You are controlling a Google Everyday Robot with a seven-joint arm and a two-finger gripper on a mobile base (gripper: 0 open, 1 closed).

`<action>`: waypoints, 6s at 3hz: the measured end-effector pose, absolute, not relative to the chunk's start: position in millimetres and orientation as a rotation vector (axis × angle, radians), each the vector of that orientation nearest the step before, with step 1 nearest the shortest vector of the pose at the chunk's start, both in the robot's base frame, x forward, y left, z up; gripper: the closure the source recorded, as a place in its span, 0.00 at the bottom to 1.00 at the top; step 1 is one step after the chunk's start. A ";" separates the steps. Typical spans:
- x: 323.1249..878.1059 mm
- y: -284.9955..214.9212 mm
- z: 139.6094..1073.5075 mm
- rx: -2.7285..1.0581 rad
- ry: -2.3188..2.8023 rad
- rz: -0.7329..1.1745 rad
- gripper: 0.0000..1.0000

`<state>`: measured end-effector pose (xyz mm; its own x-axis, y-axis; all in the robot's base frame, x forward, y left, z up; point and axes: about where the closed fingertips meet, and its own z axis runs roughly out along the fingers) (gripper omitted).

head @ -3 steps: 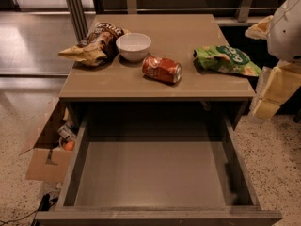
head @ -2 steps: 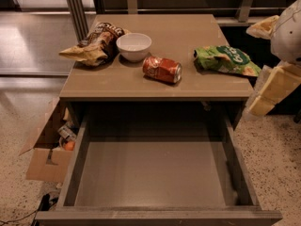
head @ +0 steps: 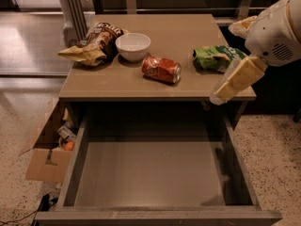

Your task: Place coke can into top drawer

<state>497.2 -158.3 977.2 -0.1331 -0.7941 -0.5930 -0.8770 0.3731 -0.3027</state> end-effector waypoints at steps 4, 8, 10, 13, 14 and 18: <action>606.2 -94.4 942.3 -1.441 1.876 0.190 0.00; 658.6 -46.7 865.5 -1.488 1.976 0.299 0.00; 673.0 -39.8 841.4 -1.500 2.021 0.290 0.00; 678.7 -41.3 826.3 -1.502 2.057 0.288 0.35; 678.7 -41.3 826.3 -1.502 2.057 0.288 0.58; 673.6 -51.5 841.9 -1.498 2.060 0.265 1.00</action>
Offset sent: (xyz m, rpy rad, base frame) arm 0.0921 0.0486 -0.0230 0.0391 -0.0846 0.0130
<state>673.6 -51.5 841.9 -0.2077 -0.8072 -0.5525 -0.9207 0.3521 -0.1682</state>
